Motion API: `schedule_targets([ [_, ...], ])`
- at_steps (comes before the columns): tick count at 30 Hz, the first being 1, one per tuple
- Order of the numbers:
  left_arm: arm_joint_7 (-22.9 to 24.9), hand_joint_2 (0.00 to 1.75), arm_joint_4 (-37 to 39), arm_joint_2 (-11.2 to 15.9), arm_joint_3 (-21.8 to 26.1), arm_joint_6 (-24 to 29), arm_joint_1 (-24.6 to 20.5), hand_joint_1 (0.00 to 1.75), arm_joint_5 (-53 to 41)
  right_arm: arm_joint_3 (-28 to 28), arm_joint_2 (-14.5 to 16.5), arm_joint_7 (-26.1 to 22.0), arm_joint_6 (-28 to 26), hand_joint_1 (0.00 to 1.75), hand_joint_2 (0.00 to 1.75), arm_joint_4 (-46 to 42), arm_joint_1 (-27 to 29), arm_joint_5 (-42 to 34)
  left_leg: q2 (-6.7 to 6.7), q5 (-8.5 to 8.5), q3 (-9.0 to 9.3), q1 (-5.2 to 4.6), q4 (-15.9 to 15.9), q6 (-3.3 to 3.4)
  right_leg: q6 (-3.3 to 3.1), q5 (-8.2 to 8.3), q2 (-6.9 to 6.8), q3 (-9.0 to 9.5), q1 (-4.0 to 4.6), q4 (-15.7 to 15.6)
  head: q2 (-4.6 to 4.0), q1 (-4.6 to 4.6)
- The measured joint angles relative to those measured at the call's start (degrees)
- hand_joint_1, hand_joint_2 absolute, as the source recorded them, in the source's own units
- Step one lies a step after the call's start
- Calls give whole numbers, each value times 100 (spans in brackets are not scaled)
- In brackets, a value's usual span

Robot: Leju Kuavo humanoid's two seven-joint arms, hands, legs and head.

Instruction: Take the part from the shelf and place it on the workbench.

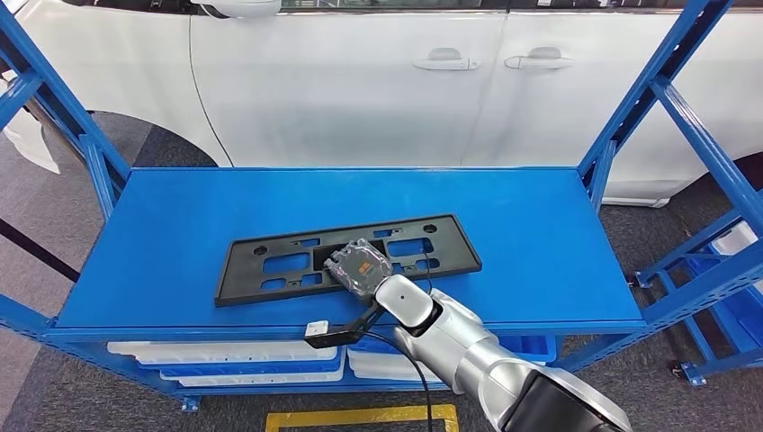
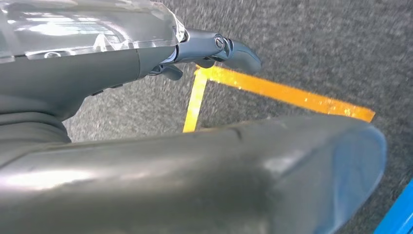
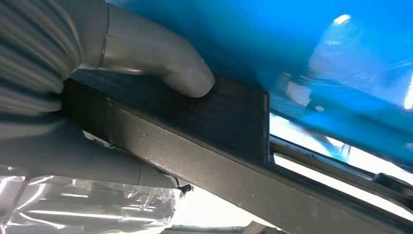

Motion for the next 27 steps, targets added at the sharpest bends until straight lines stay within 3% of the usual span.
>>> schedule_targets([
  [1, -55, 0, 0, 1, -4, -22, 1, 0, -20, -8, 0, -4, -7, 175, 175, 9, 0, 1, -2, 1, 1, -8, 1, 1, -9, 56, 0, -17, 1, 36, 0, 0],
  [2, -146, 0, 0, 1, -10, -61, 0, 0, -35, -27, 0, -18, -15, 175, 175, 16, -1, 3, -6, 0, 9, -17, 1, 0, -29, 210, 0, 83, 4, -163, 0, 0],
  [5, -358, 0, 0, -5, -30, -160, -16, 0, -45, -112, 1, -67, -42, 175, 175, 26, -7, 9, -23, -10, 30, -49, 7, -26, -138, 722, -5, 667, 43, -1344, 0, 0],
  [7, -393, 0, 0, -9, -45, -165, -18, 0, -39, -163, 2, -102, -53, 175, 175, 28, -11, 12, -26, -14, 17, -61, 10, -76, -178, 778, -10, 794, 73, -1645, 0, 0],
  [10, -381, 0, 0, -4, -52, -127, -19, 0, -30, -233, 12, -141, -76, 175, 175, 28, -17, 11, -22, -58, -9, -45, 57, -169, -238, 824, -17, 812, 51, -1713, 0, -1],
  [12, -369, 0, 0, 1, -52, -142, -19, 0, -26, -276, 31, -179, -151, 175, 175, 23, -17, -25, -19, -317, -198, -28, 469, -234, -291, 857, -29, 832, 20, -1770, 0, -2],
  [14, -367, 0, 0, 8, -52, -194, -11, 0, -25, -348, 43, -312, -260, 175, 175, -24, 1, -191, -18, -689, -564, -3, 1245, -292, -315, 861, -31, 820, 23, -1772, 0, -2],
  [15, -380, 0, 0, 14, -52, -227, -5, 0, -26, -414, 42, -482, -290, 175, 175, -92, 31, -401, -17, -787, -715, 11, 1558, -315, -314, 859, -30, 816, 22, -1769, 0, -2],
  [16, -413, 0, 0, 20, -52, -267, 2, 0, -24, -523, 29, -793, -284, 175, 175, -242, 87, -782, -16, -767, -770, 27, 1668, -334, -307, 855, -25, 818, 18, -1762, 0, -2],
  [17, -459, 0, 0, 26, -52, -310, 7, 0, -19, -669, -4, -1235, -245, 175, 175, -490, 165, -1330, -13, -637, -710, 48, 1544, -350, -294, 845, -17, 824, 12, -1750, 0, -2],
  [19, -556, 0, 1, 38, -53, -388, 4, 0, -3, -1060, -137, -2302, -69, 175, 175, -1298, 366, -2814, -8, -248, -337, 91, 795, -374, -239, 800, -3, 844, 0, -1702, 0, -2],
  [21, -603, 0, 2, 45, -55, -437, -13, 0, 5, -1508, -333, -3066, 193, 175, 175, -2280, 562, -4306, -27, -74, -46, 90, 219, -329, -164, 751, -1, 842, 15, -1643, 0, -1],
  [23, -615, 0, 2, 50, -56, -465, -19, 0, 7, -1951, -532, -3440, 436, 175, 175, -3181, 806, -5234, -56, -86, -11, 58, 125, -222, -96, 745, -8, 830, 28, -1628, 0, 2],
  [25, -617, 0, 2, 52, -56, -474, -17, 0, 10, -2266, -697, -3601, 562, 175, 175, -3848, 1061, -5506, -62, -60, -32, 48, 115, -124, -34, 712, -15, 803, 0, -1594, 0, 3],
  [27, -617, 0, 2, 56, -56, -475, -31, 0, 18, -2433, -814, -3724, 566, 175, 175, -4304, 1238, -5658, -46, -34, -48, 44, 96, -50, 13, 475, -17, 630, -23, -1238, 0, 4],
])
